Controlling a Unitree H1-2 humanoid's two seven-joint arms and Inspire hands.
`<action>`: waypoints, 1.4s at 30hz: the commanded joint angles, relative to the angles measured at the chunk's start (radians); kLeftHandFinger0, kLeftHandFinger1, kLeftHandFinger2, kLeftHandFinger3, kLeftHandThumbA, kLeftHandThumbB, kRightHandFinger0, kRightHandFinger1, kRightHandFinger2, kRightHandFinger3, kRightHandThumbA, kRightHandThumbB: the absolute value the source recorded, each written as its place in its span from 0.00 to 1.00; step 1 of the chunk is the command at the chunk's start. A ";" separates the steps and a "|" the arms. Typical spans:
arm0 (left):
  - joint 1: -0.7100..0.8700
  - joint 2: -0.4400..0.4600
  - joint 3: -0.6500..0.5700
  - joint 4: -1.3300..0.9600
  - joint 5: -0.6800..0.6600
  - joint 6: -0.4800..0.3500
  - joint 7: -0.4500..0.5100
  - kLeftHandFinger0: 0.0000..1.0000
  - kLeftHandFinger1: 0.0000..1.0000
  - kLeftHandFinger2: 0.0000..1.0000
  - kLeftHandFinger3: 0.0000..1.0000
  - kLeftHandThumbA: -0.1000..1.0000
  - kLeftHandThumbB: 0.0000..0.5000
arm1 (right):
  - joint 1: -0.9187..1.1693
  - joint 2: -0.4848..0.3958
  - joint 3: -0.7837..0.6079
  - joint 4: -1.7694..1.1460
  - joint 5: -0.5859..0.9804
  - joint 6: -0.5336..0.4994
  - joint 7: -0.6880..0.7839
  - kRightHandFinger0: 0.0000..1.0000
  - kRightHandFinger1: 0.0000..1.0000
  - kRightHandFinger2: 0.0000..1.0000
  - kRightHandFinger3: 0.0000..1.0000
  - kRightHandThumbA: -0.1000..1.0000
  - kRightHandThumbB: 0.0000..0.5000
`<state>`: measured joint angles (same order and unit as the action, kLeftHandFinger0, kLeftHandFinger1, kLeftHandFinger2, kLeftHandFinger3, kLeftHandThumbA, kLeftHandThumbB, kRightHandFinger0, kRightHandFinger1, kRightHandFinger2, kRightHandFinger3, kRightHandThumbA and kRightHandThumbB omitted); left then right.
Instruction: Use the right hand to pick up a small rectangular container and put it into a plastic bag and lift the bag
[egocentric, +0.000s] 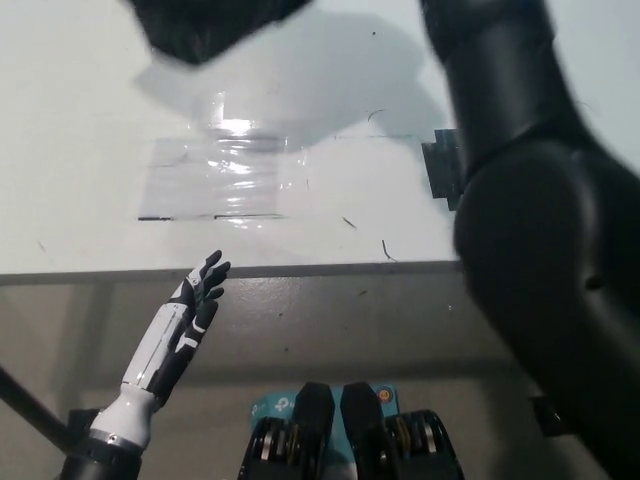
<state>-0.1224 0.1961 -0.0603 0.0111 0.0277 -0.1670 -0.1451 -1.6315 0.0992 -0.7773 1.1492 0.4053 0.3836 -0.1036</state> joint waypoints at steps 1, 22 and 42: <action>-0.022 0.016 -0.003 -0.027 0.008 -0.010 -0.015 1.00 1.00 1.00 1.00 0.96 0.61 | -0.016 0.028 0.031 -0.077 0.082 0.023 0.014 0.00 0.06 0.62 1.00 0.00 0.21; -0.034 0.023 -0.011 -0.033 0.033 0.016 -0.015 1.00 1.00 1.00 1.00 0.92 0.52 | 0.230 -0.024 0.346 -0.042 -0.065 0.002 0.061 0.00 0.14 0.68 1.00 0.00 0.31; -0.031 0.028 -0.024 -0.040 0.040 0.025 -0.018 1.00 1.00 1.00 1.00 0.92 0.47 | 0.273 -0.221 0.905 -0.140 -0.367 -0.018 0.196 1.00 1.00 1.00 1.00 0.87 0.98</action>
<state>-0.1336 0.2097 -0.0837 0.0052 0.0608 -0.1388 -0.1455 -1.2884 -0.0842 0.0588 1.0925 0.1508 0.4142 0.0703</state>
